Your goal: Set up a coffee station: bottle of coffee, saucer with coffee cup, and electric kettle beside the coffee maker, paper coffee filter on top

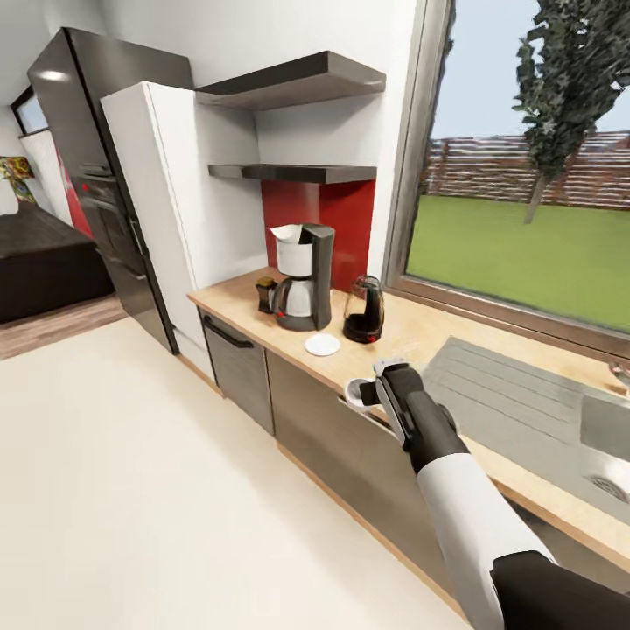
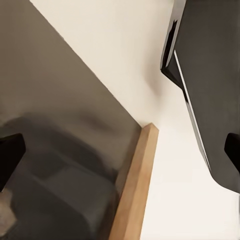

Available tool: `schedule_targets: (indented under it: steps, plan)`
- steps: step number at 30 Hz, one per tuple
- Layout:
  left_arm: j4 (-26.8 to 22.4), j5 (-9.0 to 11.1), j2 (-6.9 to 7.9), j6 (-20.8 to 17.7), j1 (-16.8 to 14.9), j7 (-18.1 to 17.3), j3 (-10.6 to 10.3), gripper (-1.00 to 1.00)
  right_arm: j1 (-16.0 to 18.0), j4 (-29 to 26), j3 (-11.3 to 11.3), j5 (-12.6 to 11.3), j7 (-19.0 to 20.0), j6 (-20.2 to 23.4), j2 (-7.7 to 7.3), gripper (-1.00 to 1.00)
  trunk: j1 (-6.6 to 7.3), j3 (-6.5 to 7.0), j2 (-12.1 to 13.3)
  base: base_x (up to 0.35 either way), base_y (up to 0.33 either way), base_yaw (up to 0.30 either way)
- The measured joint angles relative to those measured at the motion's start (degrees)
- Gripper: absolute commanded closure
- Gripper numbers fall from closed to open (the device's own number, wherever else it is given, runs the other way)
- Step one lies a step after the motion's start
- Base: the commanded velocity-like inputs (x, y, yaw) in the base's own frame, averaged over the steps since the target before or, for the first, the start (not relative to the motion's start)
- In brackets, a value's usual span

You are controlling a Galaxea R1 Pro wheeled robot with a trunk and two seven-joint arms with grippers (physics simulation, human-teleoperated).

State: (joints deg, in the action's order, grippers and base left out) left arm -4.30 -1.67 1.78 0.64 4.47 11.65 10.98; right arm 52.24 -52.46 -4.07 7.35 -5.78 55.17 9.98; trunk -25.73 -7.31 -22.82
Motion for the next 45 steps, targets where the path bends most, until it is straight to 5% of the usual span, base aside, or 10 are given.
schedule_targets:
  steps: [13, 45]
  plan:
    - [0.00, 0.00, 0.00, 0.12, 0.00, 0.00, -0.03, -1.00, 0.00, 0.05, 0.16, 0.01, 0.00, 0.00, 0.00, 1.00, 0.01, 0.00, 0.00, 0.259, 0.221, 0.200]
    - [-0.17, -0.02, 0.17, 0.08, -0.18, -0.01, -0.09, -1.00, 0.00, 0.63, 1.46, 0.01, 0.01, 0.01, 0.00, 1.00, -0.02, 0.34, 0.02, 0.224, 0.071, -0.056]
